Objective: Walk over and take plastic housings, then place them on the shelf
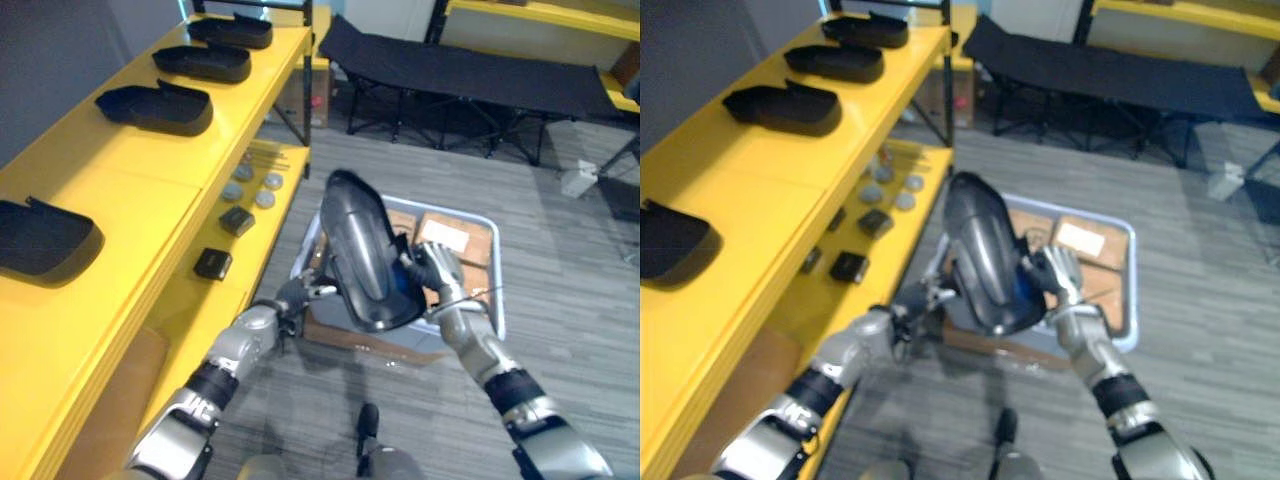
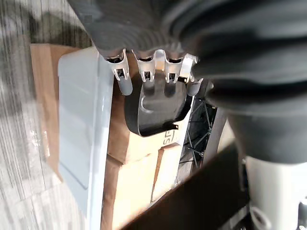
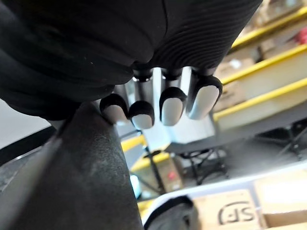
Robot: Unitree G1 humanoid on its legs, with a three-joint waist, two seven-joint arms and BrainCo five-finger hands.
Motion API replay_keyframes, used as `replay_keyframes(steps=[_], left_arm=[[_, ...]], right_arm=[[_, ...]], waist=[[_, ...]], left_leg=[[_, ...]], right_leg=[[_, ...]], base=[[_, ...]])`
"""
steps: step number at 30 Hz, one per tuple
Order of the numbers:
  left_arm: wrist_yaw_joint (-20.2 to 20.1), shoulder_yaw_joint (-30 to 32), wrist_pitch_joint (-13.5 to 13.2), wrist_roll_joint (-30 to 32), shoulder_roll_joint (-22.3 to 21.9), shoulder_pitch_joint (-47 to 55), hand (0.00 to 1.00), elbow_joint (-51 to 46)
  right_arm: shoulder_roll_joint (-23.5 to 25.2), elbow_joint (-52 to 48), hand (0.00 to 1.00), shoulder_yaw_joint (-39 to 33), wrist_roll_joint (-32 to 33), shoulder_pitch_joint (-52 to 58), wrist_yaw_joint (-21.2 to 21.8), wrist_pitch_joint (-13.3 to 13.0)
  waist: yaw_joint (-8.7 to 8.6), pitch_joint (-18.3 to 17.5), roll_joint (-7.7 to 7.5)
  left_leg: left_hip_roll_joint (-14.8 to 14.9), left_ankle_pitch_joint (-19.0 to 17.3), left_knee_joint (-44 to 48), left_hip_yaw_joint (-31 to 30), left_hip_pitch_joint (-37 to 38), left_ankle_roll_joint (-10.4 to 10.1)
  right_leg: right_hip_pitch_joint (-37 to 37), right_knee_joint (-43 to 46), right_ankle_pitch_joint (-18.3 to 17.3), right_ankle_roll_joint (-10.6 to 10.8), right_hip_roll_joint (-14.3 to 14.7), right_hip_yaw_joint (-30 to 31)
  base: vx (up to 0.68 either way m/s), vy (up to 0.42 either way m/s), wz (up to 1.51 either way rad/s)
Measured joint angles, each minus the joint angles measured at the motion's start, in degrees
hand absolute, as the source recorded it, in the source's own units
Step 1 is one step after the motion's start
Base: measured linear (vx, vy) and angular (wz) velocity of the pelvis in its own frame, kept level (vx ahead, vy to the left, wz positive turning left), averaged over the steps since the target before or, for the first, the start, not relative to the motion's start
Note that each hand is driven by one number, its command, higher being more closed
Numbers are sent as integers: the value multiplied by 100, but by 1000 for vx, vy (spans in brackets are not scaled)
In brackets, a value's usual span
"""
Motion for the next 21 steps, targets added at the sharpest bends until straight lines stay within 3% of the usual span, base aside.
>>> replay_keyframes(steps=[15, 16, 21], left_arm=[[24, -525, -278, 53, -307, 7, 0, 205], [42, -542, -293, 52, -315, 13, 100, 205], [268, -718, -510, 47, -315, 41, 100, 204]], right_arm=[[193, 506, 100, 323, 1, -212, -20, 56], [194, 543, 100, 329, 1, -214, -26, 56], [196, 630, 100, 340, 7, -224, -136, 53]], waist=[[105, 0, 1], [106, 0, 1], [120, 0, 1]], left_leg=[[-24, 23, 20, -22, -10, -1], [-24, 23, 20, -26, -10, -1], [-23, 23, 8, -49, -8, -1]], right_leg=[[52, -49, -41, -18, -38, -49], [56, -48, -41, -18, -38, -55], [62, 0, -26, -7, -40, -86]], base=[[-20, -3, 1], [13, -1, 4], [31, 5, 3]])
